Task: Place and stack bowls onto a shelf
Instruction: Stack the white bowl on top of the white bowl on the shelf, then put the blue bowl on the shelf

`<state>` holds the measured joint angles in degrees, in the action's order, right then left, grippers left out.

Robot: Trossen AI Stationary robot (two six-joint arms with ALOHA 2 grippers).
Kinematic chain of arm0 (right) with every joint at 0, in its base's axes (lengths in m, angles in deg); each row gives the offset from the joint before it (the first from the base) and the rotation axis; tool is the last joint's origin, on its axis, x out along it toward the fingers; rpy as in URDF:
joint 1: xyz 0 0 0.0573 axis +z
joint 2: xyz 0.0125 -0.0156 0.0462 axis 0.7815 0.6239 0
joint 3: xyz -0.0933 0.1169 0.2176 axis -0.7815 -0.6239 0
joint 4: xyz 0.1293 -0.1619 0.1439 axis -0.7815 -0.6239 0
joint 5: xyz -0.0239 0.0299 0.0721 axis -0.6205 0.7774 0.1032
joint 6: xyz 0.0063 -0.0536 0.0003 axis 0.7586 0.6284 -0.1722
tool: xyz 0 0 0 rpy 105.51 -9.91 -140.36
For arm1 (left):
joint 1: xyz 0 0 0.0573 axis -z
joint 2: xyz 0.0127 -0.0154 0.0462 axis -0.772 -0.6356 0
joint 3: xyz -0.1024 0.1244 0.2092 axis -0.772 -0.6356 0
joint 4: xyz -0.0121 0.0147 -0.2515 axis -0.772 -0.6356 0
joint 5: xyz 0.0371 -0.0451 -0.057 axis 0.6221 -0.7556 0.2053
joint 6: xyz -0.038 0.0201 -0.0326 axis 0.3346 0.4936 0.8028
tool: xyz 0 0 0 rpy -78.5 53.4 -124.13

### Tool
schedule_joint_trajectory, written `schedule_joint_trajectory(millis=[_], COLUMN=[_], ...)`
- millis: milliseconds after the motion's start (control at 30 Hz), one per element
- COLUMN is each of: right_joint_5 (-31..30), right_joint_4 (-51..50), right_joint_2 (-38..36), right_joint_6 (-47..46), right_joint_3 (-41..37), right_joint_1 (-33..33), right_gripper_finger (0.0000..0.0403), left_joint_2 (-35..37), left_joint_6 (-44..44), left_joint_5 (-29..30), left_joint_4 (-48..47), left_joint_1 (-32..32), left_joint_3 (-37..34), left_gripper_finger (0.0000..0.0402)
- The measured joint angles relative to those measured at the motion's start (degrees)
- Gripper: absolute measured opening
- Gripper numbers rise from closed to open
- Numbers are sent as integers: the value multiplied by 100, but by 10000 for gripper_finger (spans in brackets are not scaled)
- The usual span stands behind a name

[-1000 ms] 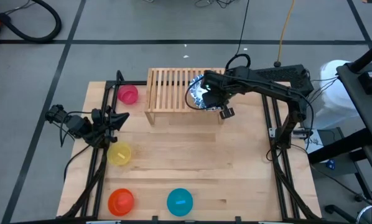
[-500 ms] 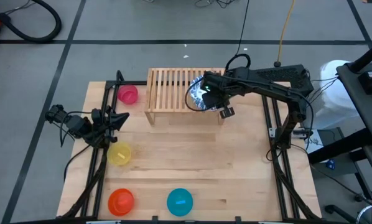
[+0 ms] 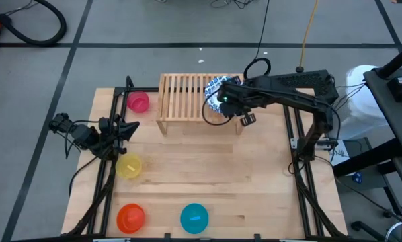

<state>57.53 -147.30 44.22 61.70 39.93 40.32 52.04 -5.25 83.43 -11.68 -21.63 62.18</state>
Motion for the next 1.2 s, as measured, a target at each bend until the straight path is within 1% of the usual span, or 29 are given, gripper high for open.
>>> schedule_joint_trajectory(millis=[167,267,400,533,700,833,933,1067,1167,1200], right_joint_5=[4,18,25,28,28,31,37,37,87,240], right_joint_4=[15,22,146,349,498,559,561,702,908,969], right_joint_2=[-319,-592,-982,-1366,-1814,-2089,-2272,-2458,-2560,-2598], right_joint_6=[-463,-905,-1648,-2395,-2886,-3174,-3333,-3565,-4128,-4380], right_joint_3=[0,0,0,0,0,0,0,0,2,2], right_joint_1=[255,447,718,980,1284,1554,1750,1976,2081,2097], right_gripper_finger=[141,141,141,141,141,141,141,141,141,141], left_joint_2=[-1,0,0,-2,-2,-91,-385,-1041,-1648,-1861], left_joint_6=[40,69,84,77,-239,-601,-567,-399,-107,9], left_joint_5=[-178,-450,-845,-981,-1021,-935,-800,-797,-817,-866], left_joint_4=[7,82,428,749,616,-280,-1133,-2276,-3312,-3681], left_joint_1=[1,0,1,0,2,1,0,1,2,2], left_joint_3=[0,0,0,2,146,639,1219,2170,2948,3216], left_gripper_finger=[24,24,24,24,23,8,6,6,4,4])
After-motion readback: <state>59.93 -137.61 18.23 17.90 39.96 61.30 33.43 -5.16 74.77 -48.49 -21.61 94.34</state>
